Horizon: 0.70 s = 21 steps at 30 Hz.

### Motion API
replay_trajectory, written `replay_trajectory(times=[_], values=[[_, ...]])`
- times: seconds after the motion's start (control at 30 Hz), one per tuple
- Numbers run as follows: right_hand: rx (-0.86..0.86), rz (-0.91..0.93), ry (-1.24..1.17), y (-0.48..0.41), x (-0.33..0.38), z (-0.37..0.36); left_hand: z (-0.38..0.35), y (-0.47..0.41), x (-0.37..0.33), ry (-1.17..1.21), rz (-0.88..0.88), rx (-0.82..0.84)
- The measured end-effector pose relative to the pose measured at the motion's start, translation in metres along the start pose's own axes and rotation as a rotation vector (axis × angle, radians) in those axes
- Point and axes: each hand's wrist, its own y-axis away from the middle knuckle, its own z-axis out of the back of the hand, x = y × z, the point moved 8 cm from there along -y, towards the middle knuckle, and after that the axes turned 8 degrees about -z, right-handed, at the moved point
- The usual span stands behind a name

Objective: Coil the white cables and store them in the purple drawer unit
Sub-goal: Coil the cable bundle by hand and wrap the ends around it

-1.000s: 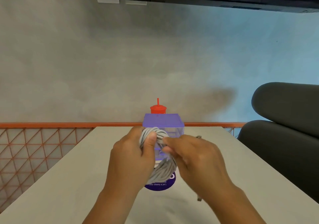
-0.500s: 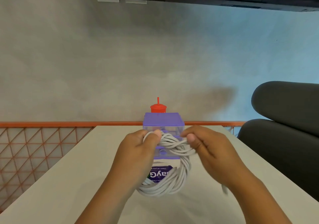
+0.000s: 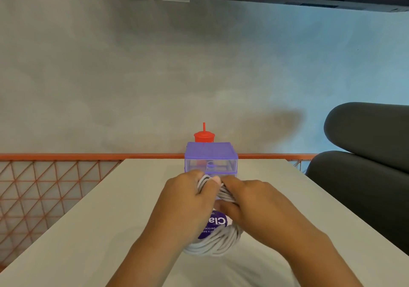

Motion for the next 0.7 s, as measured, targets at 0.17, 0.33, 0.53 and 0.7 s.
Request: replay_trajectory(times=[0.17, 0.33, 0.53, 0.7], values=[[0.3, 0.015, -0.556, 0.006, -0.011, -0.007, 0.0, 0.002, -0.001, 0.048, -0.057, 0.048], [0.406, 0.068, -0.978, 0.01, -0.012, -0.006, 0.003, 0.002, -0.018, 0.141, -0.2, 0.076], [0.433, 0.08, -1.199, 0.007, -0.006, -0.013, 0.002, 0.003, -0.019, 0.534, 0.037, 0.06], [0.408, -0.003, -1.306, 0.005, 0.001, -0.017, 0.003, 0.001, -0.006, 0.692, 0.169, 0.064]])
